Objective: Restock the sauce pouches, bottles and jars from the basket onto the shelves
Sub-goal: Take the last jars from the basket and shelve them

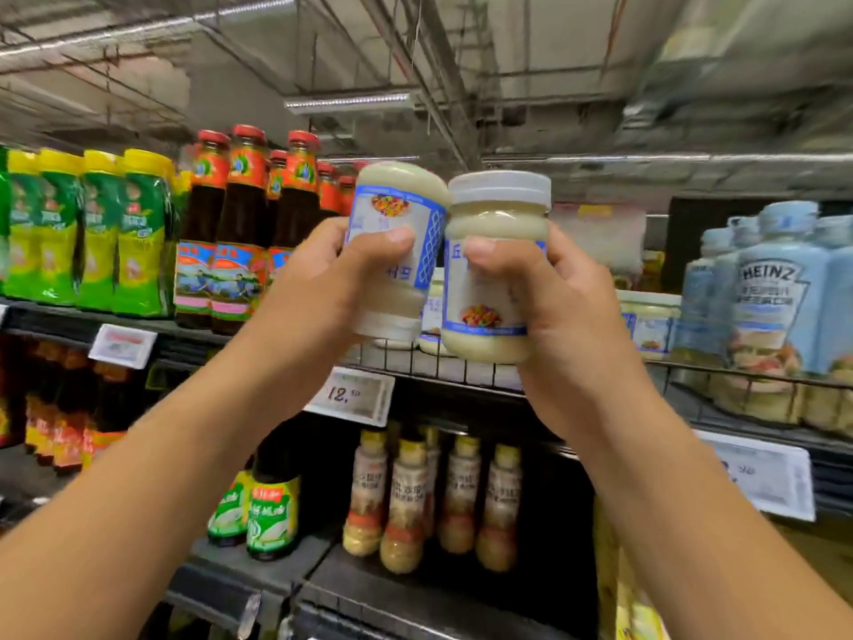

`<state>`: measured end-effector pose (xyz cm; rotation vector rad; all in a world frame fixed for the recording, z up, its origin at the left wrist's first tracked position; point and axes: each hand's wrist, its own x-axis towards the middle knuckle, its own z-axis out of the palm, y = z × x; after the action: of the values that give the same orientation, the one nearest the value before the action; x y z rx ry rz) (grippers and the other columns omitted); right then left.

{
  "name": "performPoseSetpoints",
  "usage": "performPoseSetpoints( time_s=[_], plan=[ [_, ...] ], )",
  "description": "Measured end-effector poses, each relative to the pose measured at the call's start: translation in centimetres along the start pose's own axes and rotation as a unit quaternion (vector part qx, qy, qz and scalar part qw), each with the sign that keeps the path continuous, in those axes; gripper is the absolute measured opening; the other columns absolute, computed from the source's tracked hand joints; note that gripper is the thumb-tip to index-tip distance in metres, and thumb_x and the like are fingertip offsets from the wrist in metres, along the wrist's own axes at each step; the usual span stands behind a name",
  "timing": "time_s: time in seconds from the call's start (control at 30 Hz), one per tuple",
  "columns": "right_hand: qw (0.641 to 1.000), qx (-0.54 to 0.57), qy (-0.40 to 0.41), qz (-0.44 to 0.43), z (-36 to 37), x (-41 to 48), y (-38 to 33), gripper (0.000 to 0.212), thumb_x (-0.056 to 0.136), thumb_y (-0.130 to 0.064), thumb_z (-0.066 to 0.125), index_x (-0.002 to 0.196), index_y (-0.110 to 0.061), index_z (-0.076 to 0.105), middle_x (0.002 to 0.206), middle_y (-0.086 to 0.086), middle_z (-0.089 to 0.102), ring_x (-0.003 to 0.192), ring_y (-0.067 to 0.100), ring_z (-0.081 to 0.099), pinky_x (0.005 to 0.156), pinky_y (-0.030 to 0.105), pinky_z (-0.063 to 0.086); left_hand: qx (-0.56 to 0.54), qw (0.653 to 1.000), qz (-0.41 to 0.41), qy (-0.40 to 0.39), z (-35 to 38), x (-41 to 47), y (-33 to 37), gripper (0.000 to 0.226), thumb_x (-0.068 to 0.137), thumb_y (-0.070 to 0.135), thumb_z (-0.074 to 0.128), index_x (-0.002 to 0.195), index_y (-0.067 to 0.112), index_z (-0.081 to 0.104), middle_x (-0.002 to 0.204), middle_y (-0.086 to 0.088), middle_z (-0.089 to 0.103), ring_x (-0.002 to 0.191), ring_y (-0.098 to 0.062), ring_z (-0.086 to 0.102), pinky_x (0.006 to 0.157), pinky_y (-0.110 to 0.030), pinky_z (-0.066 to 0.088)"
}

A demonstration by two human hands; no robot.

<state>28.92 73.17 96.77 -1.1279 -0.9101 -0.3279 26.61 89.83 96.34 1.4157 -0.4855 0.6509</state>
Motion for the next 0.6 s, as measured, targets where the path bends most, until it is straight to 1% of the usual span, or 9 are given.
performPoseSetpoints(
  time_s=[0.1, 0.13, 0.2, 0.3, 0.37, 0.43, 0.5, 0.53, 0.6],
  plan=[
    [0.998, -0.054, 0.018, -0.002, -0.1, 1.9, -0.3, 0.036, 0.059, -0.033, 0.079, 0.092, -0.020, 0.073, 0.086, 0.001, 0.074, 0.076, 0.015, 0.068, 0.060, 0.034, 0.056, 0.040, 0.997, -0.016, -0.065, -1.4, 3.4, 0.3, 0.063, 0.070, 0.042, 0.070, 0.123, 0.011, 0.058, 0.105, -0.013, 0.070, 0.084, -0.024, 0.064, 0.067, -0.036, 0.053],
    [0.997, -0.077, 0.024, 0.000, -0.1, 2.5, -0.4, 0.036, 0.059, -0.032, 0.081, 0.092, -0.020, 0.073, 0.086, 0.001, 0.074, 0.075, 0.015, 0.068, 0.060, 0.036, 0.056, 0.062, 0.994, -0.022, -0.086, -2.0, 4.5, 0.3, 0.067, 0.066, 0.045, 0.073, 0.122, 0.012, 0.059, 0.103, -0.013, 0.070, 0.079, -0.022, 0.065, 0.060, -0.032, 0.052],
    [0.992, -0.119, 0.038, 0.011, -0.4, 3.7, -0.5, 0.037, 0.063, -0.026, 0.082, 0.098, -0.014, 0.074, 0.088, 0.003, 0.073, 0.076, 0.014, 0.067, 0.062, 0.036, 0.056, 0.113, 0.986, -0.024, -0.122, -3.0, 6.5, 0.3, 0.062, 0.063, 0.046, 0.075, 0.116, 0.016, 0.062, 0.092, -0.011, 0.071, 0.068, -0.016, 0.065, 0.051, -0.026, 0.049],
    [0.985, -0.163, 0.050, 0.026, -1.0, 5.0, -0.4, 0.036, 0.070, -0.022, 0.079, 0.103, -0.009, 0.074, 0.094, 0.004, 0.076, 0.083, 0.013, 0.069, 0.070, 0.032, 0.057, 0.167, 0.972, -0.019, -0.166, -4.2, 8.9, 0.2, 0.055, 0.057, 0.051, 0.078, 0.103, 0.022, 0.069, 0.084, -0.008, 0.073, 0.066, -0.016, 0.066, 0.052, -0.026, 0.050],
    [0.976, -0.209, 0.049, 0.028, -1.5, 5.6, -0.2, 0.030, 0.075, -0.015, 0.080, 0.104, -0.009, 0.074, 0.097, 0.002, 0.077, 0.088, 0.012, 0.070, 0.076, 0.030, 0.057, 0.204, 0.960, -0.001, -0.190, -4.6, 10.1, 0.1, 0.052, 0.054, 0.053, 0.080, 0.098, 0.026, 0.074, 0.083, -0.006, 0.075, 0.067, -0.015, 0.067, 0.052, -0.023, 0.050],
    [0.967, -0.246, 0.055, 0.041, -1.9, 5.8, 0.0, 0.025, 0.078, -0.011, 0.079, 0.102, -0.009, 0.074, 0.095, 0.001, 0.077, 0.089, 0.014, 0.071, 0.082, 0.036, 0.059, 0.245, 0.947, 0.024, -0.205, -4.8, 11.2, -0.2, 0.052, 0.050, 0.057, 0.081, 0.097, 0.035, 0.075, 0.088, -0.006, 0.076, 0.071, -0.019, 0.070, 0.058, -0.024, 0.054],
    [0.957, -0.274, 0.069, 0.067, -2.3, 6.0, 0.3, 0.022, 0.078, -0.013, 0.080, 0.099, -0.011, 0.075, 0.096, 0.003, 0.078, 0.089, 0.016, 0.072, 0.086, 0.042, 0.060, 0.297, 0.931, 0.046, -0.208, -5.0, 12.2, -0.5, 0.057, 0.045, 0.062, 0.082, 0.098, 0.043, 0.074, 0.091, -0.002, 0.076, 0.083, -0.024, 0.071, 0.072, -0.031, 0.056],
    [0.951, -0.288, 0.075, 0.082, -2.4, 6.1, 0.4, 0.022, 0.078, -0.015, 0.080, 0.099, -0.012, 0.075, 0.098, 0.004, 0.078, 0.090, 0.018, 0.073, 0.087, 0.045, 0.059, 0.325, 0.921, 0.055, -0.206, -5.0, 12.7, -0.6, 0.061, 0.041, 0.066, 0.082, 0.097, 0.045, 0.073, 0.088, 0.001, 0.075, 0.083, -0.022, 0.070, 0.072, -0.031, 0.054],
    [0.941, -0.311, 0.087, 0.105, -2.7, 6.2, 0.6, 0.025, 0.078, -0.017, 0.081, 0.101, -0.011, 0.076, 0.100, 0.005, 0.078, 0.096, 0.022, 0.073, 0.092, 0.051, 0.056, 0.364, 0.905, 0.072, -0.209, -5.0, 13.5, -0.8, 0.067, 0.037, 0.072, 0.082, 0.097, 0.047, 0.070, 0.082, 0.008, 0.073, 0.070, -0.013, 0.068, 0.065, -0.027, 0.050]
  ],
)
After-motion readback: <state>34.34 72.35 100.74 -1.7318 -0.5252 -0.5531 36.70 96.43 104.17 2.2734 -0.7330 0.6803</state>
